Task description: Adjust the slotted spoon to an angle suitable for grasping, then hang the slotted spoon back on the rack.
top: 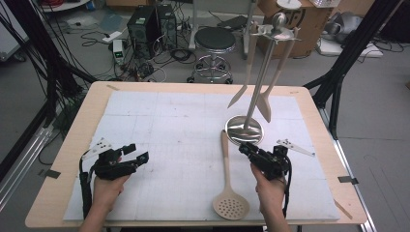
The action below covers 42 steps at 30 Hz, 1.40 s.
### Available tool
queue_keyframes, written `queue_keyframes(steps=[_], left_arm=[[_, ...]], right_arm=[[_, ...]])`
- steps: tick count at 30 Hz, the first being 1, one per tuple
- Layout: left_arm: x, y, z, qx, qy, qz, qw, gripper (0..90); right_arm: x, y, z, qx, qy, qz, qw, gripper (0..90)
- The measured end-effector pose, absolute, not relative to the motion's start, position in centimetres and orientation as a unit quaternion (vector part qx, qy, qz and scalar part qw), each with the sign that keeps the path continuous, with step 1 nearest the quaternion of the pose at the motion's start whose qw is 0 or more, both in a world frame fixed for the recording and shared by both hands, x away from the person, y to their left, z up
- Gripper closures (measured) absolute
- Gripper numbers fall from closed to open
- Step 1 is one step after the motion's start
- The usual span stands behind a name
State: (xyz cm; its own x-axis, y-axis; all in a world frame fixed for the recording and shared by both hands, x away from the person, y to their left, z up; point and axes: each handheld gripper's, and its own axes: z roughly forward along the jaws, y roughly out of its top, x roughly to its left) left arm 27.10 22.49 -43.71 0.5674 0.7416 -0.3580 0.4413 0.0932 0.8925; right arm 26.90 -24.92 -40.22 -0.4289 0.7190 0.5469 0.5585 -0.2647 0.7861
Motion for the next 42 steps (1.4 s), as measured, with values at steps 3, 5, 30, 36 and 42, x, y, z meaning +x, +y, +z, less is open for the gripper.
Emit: queue_keyframes(steps=[3, 5, 30, 36, 42], left_arm=[[27.1, 22.5, -43.7, 0.661, 0.447, 0.127, 0.589, 24.4], [27.1, 22.5, -43.7, 0.661, 0.447, 0.128, 0.589, 24.5], [27.1, 22.5, -43.7, 0.661, 0.446, 0.129, 0.589, 24.5], [27.1, 22.5, -43.7, 0.662, 0.447, 0.128, 0.588, 24.4], [27.1, 22.6, -43.7, 0.66, 0.448, 0.129, 0.589, 24.5]], right_arm=[[26.9, -24.7, -40.6, 0.531, 0.607, 0.589, 0.06, 60.5], [26.9, -24.6, -40.9, 0.534, 0.611, 0.583, 0.051, 59.7], [27.4, -24.4, -41.6, 0.549, 0.616, 0.564, 0.023, 57.6], [28.4, -24.4, -42.4, 0.564, 0.627, 0.537, 0.014, 57.9], [29.7, -24.4, -43.2, 0.576, 0.622, 0.53, 0.006, 61.0]])
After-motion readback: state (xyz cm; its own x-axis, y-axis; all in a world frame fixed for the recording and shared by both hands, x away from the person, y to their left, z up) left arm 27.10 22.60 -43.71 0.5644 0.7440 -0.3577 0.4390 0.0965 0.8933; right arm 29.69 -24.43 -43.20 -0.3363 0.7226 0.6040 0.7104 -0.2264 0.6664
